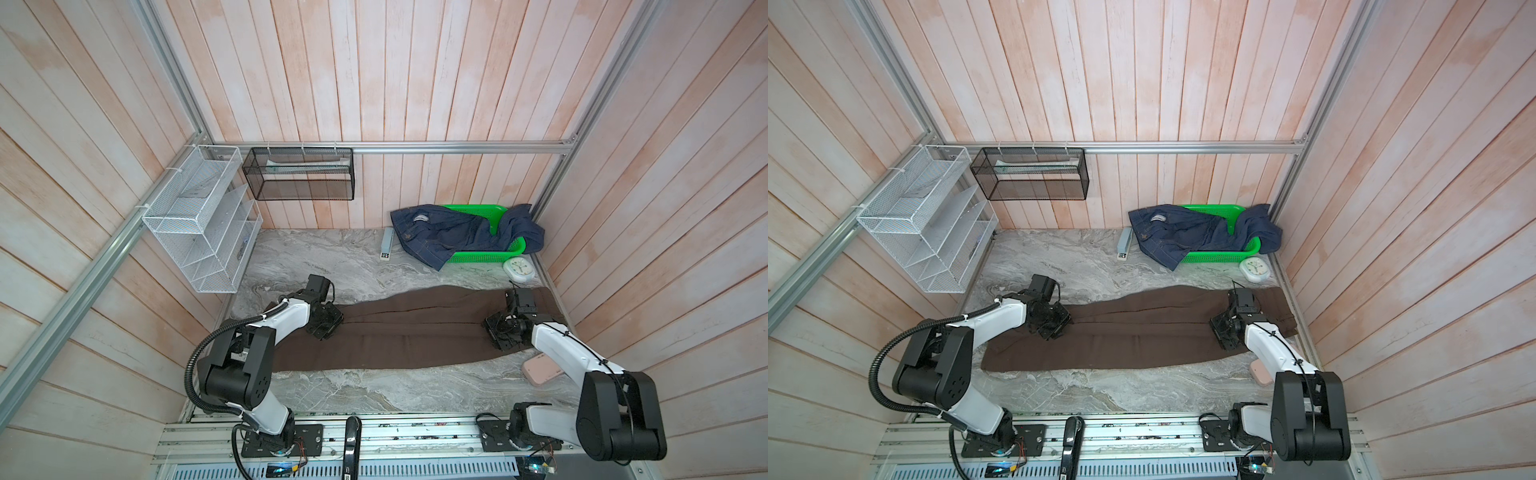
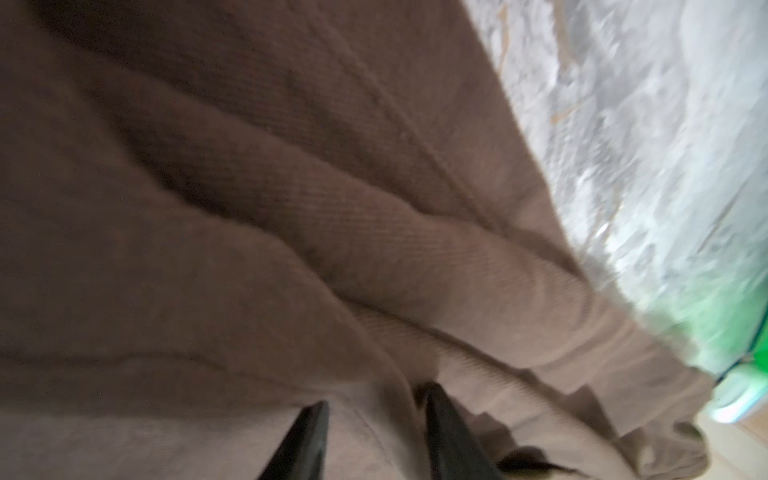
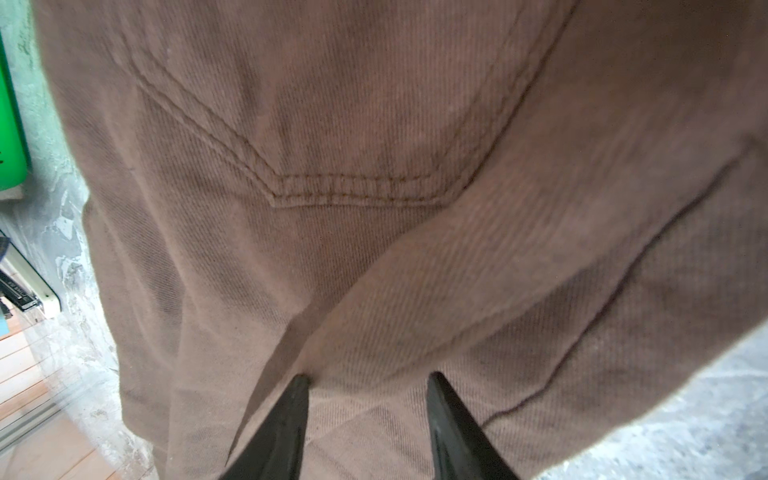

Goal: Fold and stack the trousers

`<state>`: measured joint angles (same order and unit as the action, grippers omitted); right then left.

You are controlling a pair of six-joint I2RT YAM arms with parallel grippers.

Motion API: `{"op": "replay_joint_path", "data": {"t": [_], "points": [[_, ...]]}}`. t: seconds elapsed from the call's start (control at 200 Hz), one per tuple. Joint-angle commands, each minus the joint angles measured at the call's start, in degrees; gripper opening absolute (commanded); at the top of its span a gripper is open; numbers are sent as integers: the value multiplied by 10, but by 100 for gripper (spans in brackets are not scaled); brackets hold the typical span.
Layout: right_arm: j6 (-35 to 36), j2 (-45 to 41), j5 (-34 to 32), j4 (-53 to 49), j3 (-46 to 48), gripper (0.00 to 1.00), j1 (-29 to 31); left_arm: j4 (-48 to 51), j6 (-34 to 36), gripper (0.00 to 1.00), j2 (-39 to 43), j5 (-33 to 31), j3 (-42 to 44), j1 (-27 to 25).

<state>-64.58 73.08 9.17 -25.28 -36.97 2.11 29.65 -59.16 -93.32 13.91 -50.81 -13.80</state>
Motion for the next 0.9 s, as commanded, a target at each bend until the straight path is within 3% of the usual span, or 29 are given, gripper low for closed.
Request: {"op": "replay_joint_path", "data": {"t": [0.0,0.16,0.365,0.565,0.895], "points": [[-5,-6,4,-2,-7,48,3,36,15,31,-17,-4,22,-2],[5,-6,2,-8,-12,49,3,51,6,19,20,-27,15,-2],[9,-6,2,-17,-16,59,2,84,1,18,83,-49,-6,-2],[0,1,6,-20,-29,66,2,82,4,16,95,-42,3,-2],[-25,54,4,-86,-89,66,2,40,-3,13,85,-26,42,-5]]}}
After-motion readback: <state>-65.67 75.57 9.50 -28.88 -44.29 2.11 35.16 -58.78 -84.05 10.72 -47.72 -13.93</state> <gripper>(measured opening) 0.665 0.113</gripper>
